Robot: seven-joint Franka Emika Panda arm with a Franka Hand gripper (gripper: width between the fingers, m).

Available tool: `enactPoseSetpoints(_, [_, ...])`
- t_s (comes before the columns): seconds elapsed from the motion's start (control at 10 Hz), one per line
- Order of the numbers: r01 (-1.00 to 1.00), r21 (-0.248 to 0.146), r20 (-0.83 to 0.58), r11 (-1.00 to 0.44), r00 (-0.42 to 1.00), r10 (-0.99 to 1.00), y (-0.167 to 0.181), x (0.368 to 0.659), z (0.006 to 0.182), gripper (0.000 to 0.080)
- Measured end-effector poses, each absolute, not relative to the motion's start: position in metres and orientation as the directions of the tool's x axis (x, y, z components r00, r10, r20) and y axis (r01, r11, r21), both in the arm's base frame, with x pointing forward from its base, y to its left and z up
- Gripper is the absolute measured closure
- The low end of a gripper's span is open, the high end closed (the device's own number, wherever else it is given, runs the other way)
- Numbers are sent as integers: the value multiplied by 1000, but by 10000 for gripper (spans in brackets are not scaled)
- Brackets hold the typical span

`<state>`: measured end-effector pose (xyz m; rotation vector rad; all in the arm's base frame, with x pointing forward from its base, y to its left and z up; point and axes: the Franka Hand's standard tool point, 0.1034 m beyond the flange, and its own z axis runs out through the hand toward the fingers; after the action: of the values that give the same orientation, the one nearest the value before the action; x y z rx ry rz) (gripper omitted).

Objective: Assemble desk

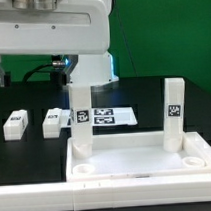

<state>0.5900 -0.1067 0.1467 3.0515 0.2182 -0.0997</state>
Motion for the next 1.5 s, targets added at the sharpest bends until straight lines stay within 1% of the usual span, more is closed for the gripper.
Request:
enactPoseSetpoints(0.1, [75,74,-65,-994,995,70,-107,589,146,150])
enactPoseSetpoints(0.2, [6,40,-50,-999,999,4,-114,583,142,150])
enactPoseSetpoints(0.3, [-104,-5,-39,-995,994,-104,-131,564,139,150])
enactPoseSetpoints(0.4, [-192,-36,-53,-981,980,-190,-146,539,134,150])
enactPoseSetpoints(0.6, [-376,-95,-106,-922,924,-367,-159,504,115,150])
enactPoseSetpoints(0.7, [-426,-126,-113,-896,904,-413,-161,503,115,150])
enactPoseSetpoints(0.9, [-417,-123,-116,-900,907,-405,-158,503,114,150])
enactPoseSetpoints(1.0, [-420,-128,-145,-898,904,-402,-158,500,112,150])
enactPoseSetpoints(1.1, [-398,-145,-165,-906,912,-375,-161,493,104,150])
enactPoseSetpoints(1.2, [-400,-167,-275,-901,897,-347,-162,476,93,150])
enactPoseSetpoints(1.3, [-380,-156,-382,-912,875,-299,-160,471,89,150])
enactPoseSetpoints(1.4, [-378,-156,-446,-913,851,-277,-157,475,90,150])
enactPoseSetpoints(1.5, [-385,-160,-477,-909,836,-270,-154,474,91,150])
